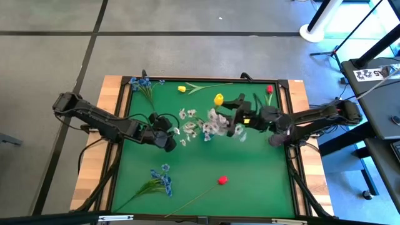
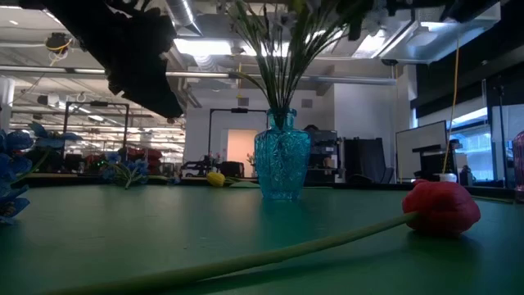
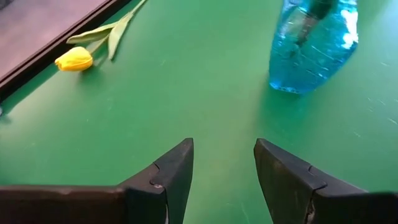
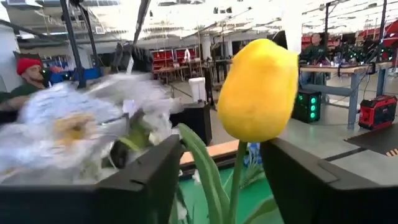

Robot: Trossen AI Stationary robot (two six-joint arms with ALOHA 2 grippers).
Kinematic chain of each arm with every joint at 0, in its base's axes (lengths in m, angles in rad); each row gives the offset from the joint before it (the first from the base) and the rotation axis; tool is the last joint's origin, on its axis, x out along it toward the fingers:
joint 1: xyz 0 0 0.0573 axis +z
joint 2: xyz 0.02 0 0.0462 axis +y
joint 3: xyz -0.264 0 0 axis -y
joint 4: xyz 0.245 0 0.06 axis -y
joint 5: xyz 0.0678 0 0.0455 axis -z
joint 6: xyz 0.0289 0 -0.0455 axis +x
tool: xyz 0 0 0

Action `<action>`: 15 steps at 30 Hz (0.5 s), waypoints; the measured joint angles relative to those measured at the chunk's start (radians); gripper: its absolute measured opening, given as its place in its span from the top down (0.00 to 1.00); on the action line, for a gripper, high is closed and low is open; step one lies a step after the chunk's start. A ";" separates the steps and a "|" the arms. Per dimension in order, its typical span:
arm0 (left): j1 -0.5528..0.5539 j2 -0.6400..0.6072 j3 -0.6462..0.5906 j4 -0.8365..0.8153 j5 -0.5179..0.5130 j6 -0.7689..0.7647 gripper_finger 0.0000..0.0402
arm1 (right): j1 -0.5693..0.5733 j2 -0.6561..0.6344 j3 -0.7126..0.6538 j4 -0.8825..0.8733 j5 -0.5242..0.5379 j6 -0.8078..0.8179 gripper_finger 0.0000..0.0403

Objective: Sort flowers into vase by color
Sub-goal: Put the right yellow tulip into the blue vase

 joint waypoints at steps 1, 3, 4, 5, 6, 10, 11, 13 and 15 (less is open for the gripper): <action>0.011 0.000 0.000 -0.001 0.000 -0.008 0.59 | 0.000 -0.026 0.000 -0.020 0.000 0.000 0.41; 0.041 0.000 0.000 -0.003 0.000 -0.017 0.59 | 0.000 -0.081 0.000 -0.066 0.000 0.000 0.38; 0.059 0.000 0.000 -0.004 0.000 -0.018 0.59 | 0.000 -0.105 0.000 -0.092 0.000 0.001 0.36; 0.080 0.000 0.000 -0.004 0.000 -0.017 0.59 | 0.000 -0.131 0.000 -0.118 0.000 0.007 0.35; 0.103 0.000 0.000 -0.004 0.000 -0.013 0.59 | 0.000 -0.154 0.000 -0.149 0.000 0.008 0.34; 0.215 0.000 -0.001 0.005 0.038 0.051 0.59 | 0.000 -0.223 0.000 -0.234 0.000 0.037 0.31; 0.244 0.000 -0.001 0.017 0.063 0.076 0.59 | 0.000 -0.230 0.000 -0.242 0.000 0.043 0.31; 0.299 0.000 -0.001 0.053 0.123 0.126 0.59 | 0.000 -0.232 0.001 -0.248 0.000 0.046 0.30; 0.345 0.000 -0.001 0.104 0.185 0.185 0.59 | 0.000 -0.223 0.001 -0.254 0.000 0.046 0.30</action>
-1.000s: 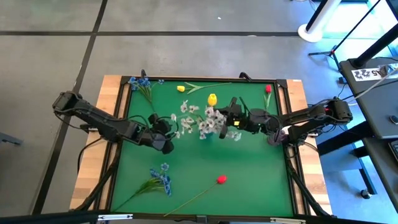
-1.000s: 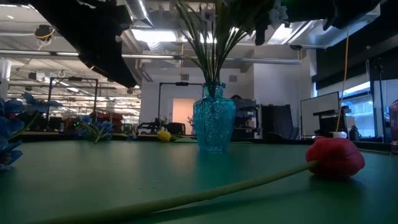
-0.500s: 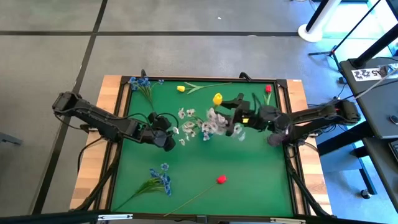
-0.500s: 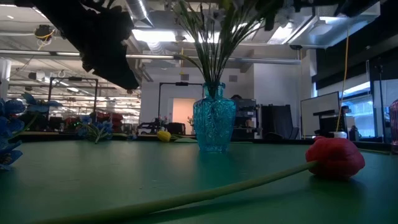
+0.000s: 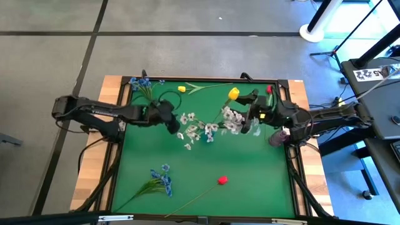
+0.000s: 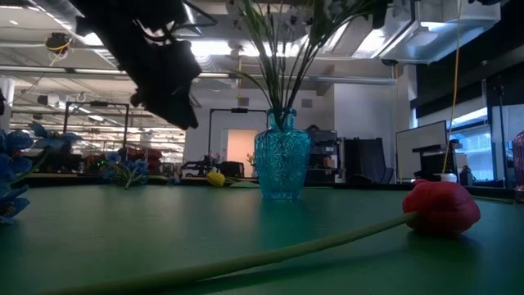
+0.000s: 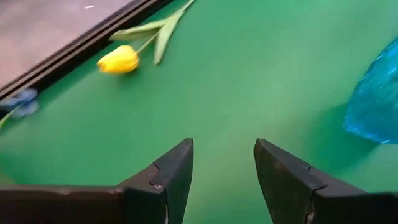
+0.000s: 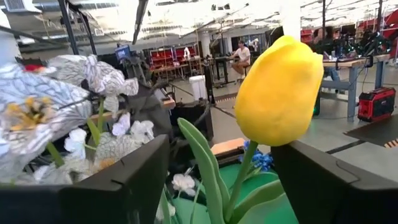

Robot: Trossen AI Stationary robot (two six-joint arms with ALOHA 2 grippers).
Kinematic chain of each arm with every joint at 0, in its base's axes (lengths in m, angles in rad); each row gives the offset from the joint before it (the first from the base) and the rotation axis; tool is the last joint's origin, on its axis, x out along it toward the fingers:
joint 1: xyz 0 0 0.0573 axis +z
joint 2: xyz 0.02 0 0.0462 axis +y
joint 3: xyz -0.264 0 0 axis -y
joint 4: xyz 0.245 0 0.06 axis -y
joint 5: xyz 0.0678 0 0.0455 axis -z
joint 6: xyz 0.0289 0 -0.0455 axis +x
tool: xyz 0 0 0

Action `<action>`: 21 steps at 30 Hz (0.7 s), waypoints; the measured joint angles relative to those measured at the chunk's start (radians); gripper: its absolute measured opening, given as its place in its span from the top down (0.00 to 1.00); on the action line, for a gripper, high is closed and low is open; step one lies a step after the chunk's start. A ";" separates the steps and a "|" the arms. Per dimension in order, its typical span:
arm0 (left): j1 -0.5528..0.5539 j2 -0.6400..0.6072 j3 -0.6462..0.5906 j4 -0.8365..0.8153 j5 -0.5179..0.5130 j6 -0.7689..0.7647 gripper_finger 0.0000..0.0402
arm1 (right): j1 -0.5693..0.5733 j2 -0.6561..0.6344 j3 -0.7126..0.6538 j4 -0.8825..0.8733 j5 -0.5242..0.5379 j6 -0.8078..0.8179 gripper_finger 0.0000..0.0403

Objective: Sort flowers into vase by color
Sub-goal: Put the right yellow tulip into the blue vase

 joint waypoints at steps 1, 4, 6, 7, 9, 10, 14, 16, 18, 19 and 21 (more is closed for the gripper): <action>0.019 0.000 0.000 0.027 0.029 0.022 0.59 | 0.000 0.014 0.000 0.008 0.000 0.000 0.30; 0.057 0.000 0.000 0.099 0.080 0.089 0.59 | 0.000 0.063 0.000 0.012 0.000 0.000 0.30; 0.076 0.000 0.000 0.122 0.097 0.128 0.59 | 0.000 0.096 0.000 0.020 -0.001 0.001 0.30; 0.087 0.000 0.000 0.124 0.105 0.144 0.59 | 0.000 0.109 0.000 0.022 -0.004 0.001 0.30; 0.114 0.000 0.000 0.124 0.132 0.154 0.59 | 0.000 0.129 0.000 0.021 -0.008 0.000 0.30; 0.130 0.000 0.000 0.124 0.151 0.154 0.59 | -0.003 0.136 0.001 0.011 -0.008 0.000 0.30; 0.185 0.000 0.000 0.128 0.194 0.150 0.59 | -0.024 0.164 0.072 -0.132 -0.008 0.000 0.30; 0.203 0.000 0.000 0.137 0.195 0.157 0.59 | -0.036 0.185 0.129 -0.235 -0.007 -0.002 0.30; 0.214 0.000 0.000 0.142 0.200 0.174 0.59 | -0.035 0.199 0.191 -0.370 -0.007 -0.009 0.30; 0.217 0.000 0.000 0.142 0.206 0.181 0.59 | -0.035 0.203 0.224 -0.432 -0.008 -0.013 0.30; 0.222 0.001 0.000 0.145 0.222 0.201 0.59 | -0.035 0.204 0.285 -0.553 -0.008 -0.015 0.30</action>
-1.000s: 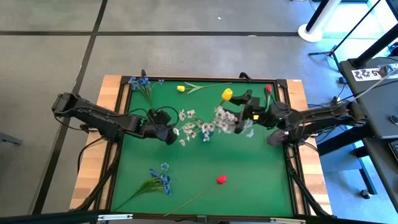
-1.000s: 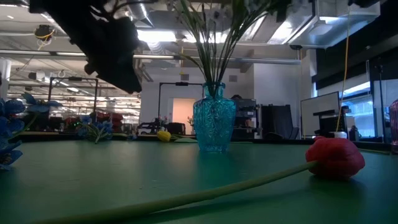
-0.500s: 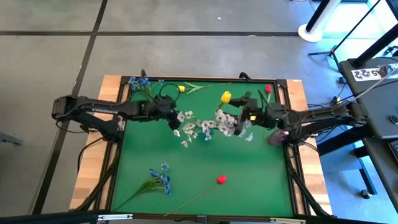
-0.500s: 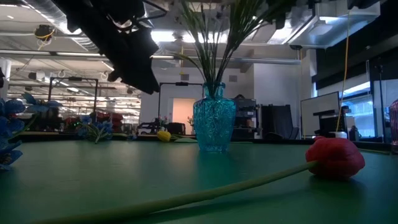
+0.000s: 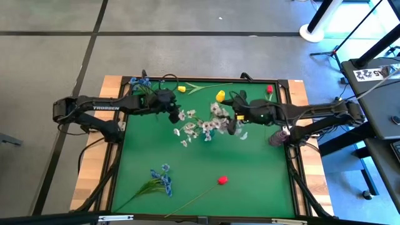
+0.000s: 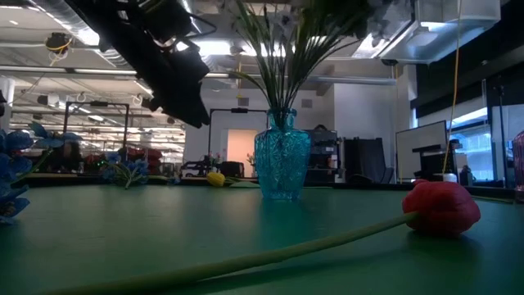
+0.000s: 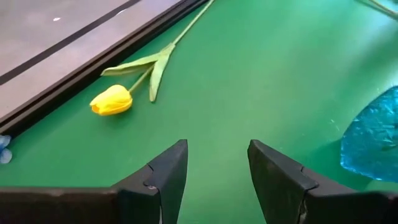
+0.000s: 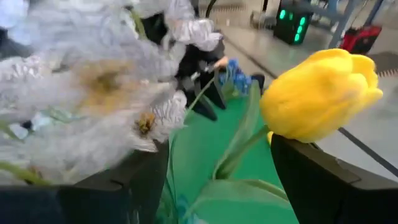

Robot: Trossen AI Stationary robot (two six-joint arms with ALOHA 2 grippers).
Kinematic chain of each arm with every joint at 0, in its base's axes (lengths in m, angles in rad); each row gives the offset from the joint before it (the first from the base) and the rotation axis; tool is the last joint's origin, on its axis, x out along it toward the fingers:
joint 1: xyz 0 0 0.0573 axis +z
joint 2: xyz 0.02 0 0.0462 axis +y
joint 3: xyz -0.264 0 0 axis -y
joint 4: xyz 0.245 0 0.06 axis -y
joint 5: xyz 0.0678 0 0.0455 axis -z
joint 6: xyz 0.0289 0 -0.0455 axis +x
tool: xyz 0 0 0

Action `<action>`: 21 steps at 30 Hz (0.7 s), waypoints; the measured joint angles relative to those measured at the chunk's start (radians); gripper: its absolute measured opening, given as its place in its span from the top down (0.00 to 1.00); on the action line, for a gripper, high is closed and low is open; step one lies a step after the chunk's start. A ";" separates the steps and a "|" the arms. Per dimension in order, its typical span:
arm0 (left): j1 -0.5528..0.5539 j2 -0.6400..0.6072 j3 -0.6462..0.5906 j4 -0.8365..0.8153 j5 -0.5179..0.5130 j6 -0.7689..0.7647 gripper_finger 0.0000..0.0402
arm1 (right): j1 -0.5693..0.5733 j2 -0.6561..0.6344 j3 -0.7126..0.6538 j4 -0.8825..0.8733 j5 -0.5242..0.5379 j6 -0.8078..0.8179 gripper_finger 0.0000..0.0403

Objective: Sort flowers into vase by color
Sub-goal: Put the right yellow tulip into the blue vase

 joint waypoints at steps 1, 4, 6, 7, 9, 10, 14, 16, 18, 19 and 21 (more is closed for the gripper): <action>0.002 0.004 0.000 0.009 0.009 0.011 0.59 | 0.000 0.000 0.024 -0.053 0.000 0.001 0.30; 0.011 0.025 -0.001 0.036 0.013 0.029 0.59 | 0.000 0.000 0.073 -0.156 -0.001 0.022 0.32; 0.020 0.051 -0.001 0.066 0.012 0.041 0.59 | 0.000 -0.001 0.094 -0.197 -0.010 0.034 0.36; 0.025 0.067 -0.001 0.081 0.012 0.047 0.59 | 0.000 -0.002 0.097 -0.201 -0.009 0.040 0.39; 0.036 0.098 -0.001 0.119 0.013 0.062 0.59 | 0.000 0.001 0.098 -0.199 0.004 0.059 0.46; 0.042 0.112 -0.001 0.131 0.013 0.071 0.59 | 0.000 0.007 0.098 -0.197 0.013 0.065 0.50; 0.069 0.137 -0.001 0.192 0.011 0.106 0.59 | 0.002 0.032 0.098 -0.202 0.026 0.090 0.66; 0.084 0.139 -0.001 0.216 0.023 0.128 0.59 | 0.002 0.042 0.098 -0.200 0.026 0.091 0.73; 0.102 0.139 -0.001 0.227 0.069 0.129 0.60 | 0.002 0.057 0.098 -0.197 0.026 0.104 0.79; 0.111 0.140 -0.001 0.232 0.091 0.129 0.61 | 0.002 0.062 0.098 -0.199 0.025 0.108 0.80; 0.123 0.139 -0.001 0.236 0.106 0.123 0.63 | 0.002 0.070 0.098 -0.199 0.011 0.102 0.80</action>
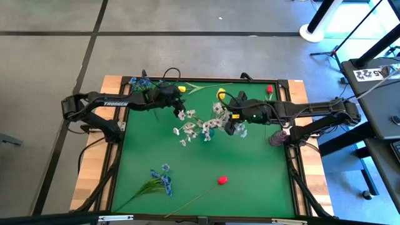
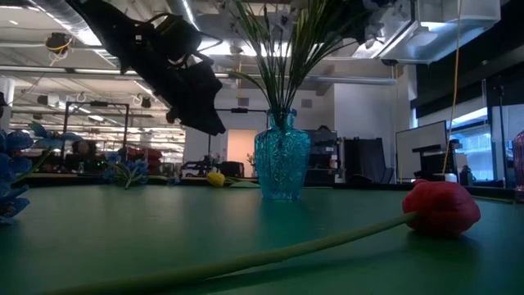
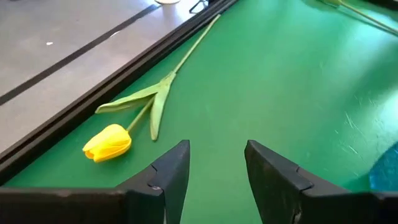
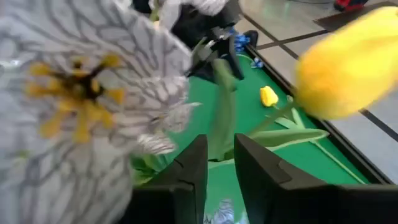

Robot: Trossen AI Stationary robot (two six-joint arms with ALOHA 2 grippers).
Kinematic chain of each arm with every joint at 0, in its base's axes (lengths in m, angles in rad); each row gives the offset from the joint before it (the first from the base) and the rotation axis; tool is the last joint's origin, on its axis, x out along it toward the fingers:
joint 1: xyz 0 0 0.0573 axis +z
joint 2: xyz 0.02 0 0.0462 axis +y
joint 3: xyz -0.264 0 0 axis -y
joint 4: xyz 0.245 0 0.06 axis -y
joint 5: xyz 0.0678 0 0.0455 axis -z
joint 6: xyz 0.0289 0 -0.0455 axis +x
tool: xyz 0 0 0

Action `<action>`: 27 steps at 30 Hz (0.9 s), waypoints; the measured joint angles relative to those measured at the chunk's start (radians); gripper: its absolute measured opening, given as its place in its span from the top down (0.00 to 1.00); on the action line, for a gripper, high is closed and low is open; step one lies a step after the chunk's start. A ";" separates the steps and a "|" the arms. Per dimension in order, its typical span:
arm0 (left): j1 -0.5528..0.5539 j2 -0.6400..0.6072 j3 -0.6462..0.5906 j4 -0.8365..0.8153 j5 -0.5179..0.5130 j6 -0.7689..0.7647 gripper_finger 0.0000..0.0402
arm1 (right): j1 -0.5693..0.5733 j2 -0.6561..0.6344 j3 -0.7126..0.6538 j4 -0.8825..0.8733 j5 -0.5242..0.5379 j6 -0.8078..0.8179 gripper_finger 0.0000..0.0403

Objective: Sort flowers into vase by color
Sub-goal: Put the right yellow tulip into the blue vase

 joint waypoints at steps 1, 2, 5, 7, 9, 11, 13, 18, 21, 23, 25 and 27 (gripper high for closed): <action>0.002 0.000 0.000 0.001 0.001 -0.002 0.64 | 0.000 0.001 0.000 0.000 -0.001 -0.011 0.79; 0.002 0.000 0.000 0.001 0.001 -0.008 0.66 | 0.000 0.001 0.000 -0.002 -0.002 -0.021 0.76; -0.004 0.000 0.000 0.005 0.002 -0.023 0.69 | 0.000 -0.006 0.000 0.000 -0.002 -0.054 0.66; -0.012 0.000 0.000 0.005 0.004 -0.029 0.72 | 0.000 -0.024 -0.001 -0.013 0.003 -0.087 0.58; -0.023 0.000 0.000 0.004 0.004 -0.038 0.73 | 0.000 -0.048 -0.001 -0.037 0.042 -0.096 0.49; -0.031 0.000 0.000 0.005 0.003 -0.045 0.75 | 0.000 -0.068 -0.001 -0.064 0.086 -0.097 0.42; -0.039 0.000 0.000 0.003 -0.004 -0.046 0.75 | 0.000 -0.086 -0.001 -0.087 0.094 -0.098 0.36; -0.043 0.000 0.000 0.003 -0.014 -0.052 0.75 | 0.000 -0.127 -0.001 -0.115 0.089 -0.090 0.28; -0.048 0.005 0.000 0.004 -0.014 -0.055 0.75 | 0.000 -0.144 -0.001 -0.099 0.086 -0.088 0.27; -0.050 0.009 0.000 0.005 -0.013 -0.054 0.75 | 0.000 -0.148 -0.001 -0.072 0.072 -0.085 0.27; -0.050 0.020 0.000 0.026 -0.012 -0.051 0.75 | 0.000 -0.142 -0.001 -0.055 0.043 -0.071 0.27; -0.049 0.027 -0.001 0.041 -0.013 -0.051 0.75 | 0.000 -0.116 0.001 -0.048 0.018 -0.073 0.27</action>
